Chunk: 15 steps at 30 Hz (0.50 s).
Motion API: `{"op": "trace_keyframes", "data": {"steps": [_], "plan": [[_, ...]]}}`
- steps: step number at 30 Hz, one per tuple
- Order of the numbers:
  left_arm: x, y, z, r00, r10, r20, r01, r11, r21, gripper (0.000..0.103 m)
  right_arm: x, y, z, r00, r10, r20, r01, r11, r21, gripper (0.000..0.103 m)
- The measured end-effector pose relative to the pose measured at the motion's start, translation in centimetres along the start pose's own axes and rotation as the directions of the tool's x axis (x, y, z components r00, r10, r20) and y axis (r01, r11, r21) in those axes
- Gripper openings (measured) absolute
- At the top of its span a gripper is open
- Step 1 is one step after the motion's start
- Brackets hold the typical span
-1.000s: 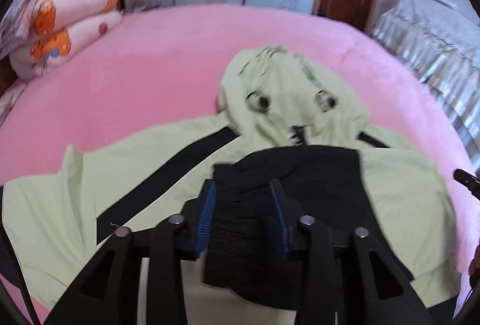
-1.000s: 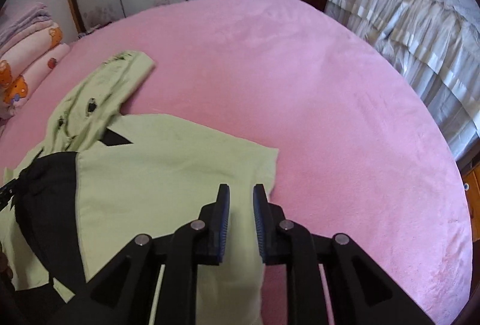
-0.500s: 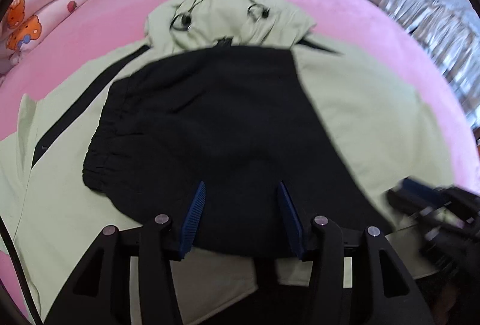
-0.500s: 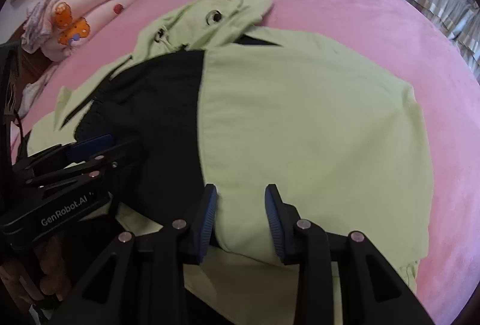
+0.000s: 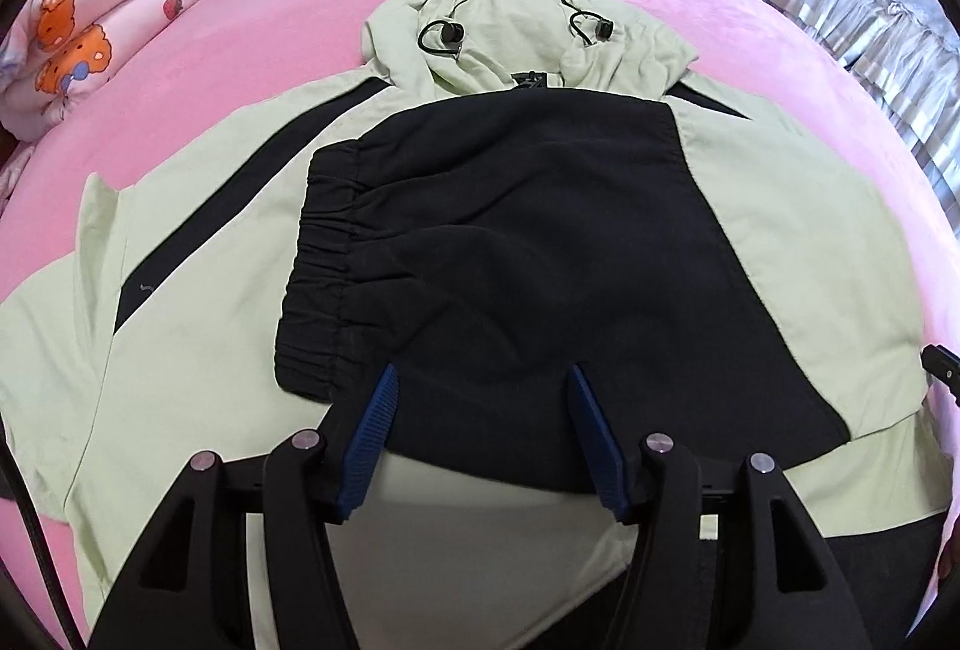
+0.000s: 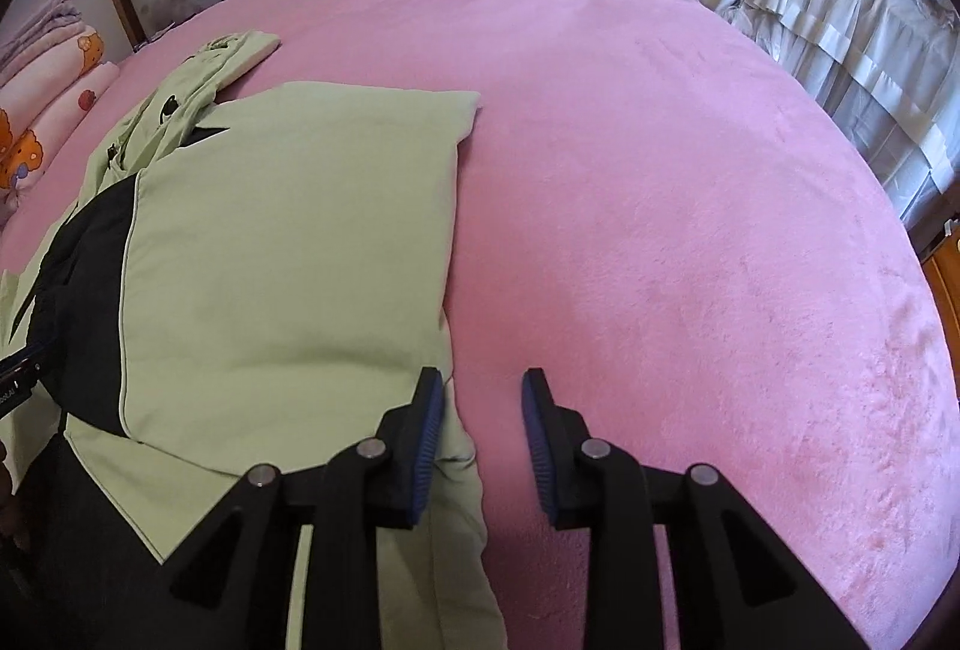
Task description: Fold large clothes
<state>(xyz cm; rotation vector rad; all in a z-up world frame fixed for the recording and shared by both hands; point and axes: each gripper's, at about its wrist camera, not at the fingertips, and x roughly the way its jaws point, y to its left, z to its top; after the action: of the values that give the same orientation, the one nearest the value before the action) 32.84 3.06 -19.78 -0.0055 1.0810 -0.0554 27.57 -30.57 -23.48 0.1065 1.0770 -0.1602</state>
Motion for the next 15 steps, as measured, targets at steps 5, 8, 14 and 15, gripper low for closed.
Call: {"op": "trace_keyframes", "data": {"steps": [5, 8, 14, 15], "plan": [[-2.1, 0.0, -0.1, 1.0, 0.003, 0.006, -0.002, 1.0, -0.029, 0.058, -2.0, 1.1, -0.6, 0.999, 0.037, 0.015, -0.037, 0.999, 0.005, 0.027], [-4.0, -0.1, -0.5, 1.0, 0.0, 0.024, 0.001, 0.999, -0.04, 0.058, -3.4, 1.9, -1.0, 0.999, 0.043, 0.025, -0.042, 0.999, -0.008, 0.027], [-8.2, -0.5, -2.0, 0.999, -0.021, 0.042, 0.023, 0.999, -0.049, 0.059, -6.9, 3.7, -2.7, 0.994, 0.101, 0.038, -0.1, 0.995, -0.027, 0.027], [-9.1, -0.5, -2.4, 0.999, -0.024, 0.045, 0.026, 0.999, -0.046, 0.059, -7.5, 4.1, -3.0, 0.993, 0.109, 0.04, -0.108, 0.994, -0.03, 0.027]]}}
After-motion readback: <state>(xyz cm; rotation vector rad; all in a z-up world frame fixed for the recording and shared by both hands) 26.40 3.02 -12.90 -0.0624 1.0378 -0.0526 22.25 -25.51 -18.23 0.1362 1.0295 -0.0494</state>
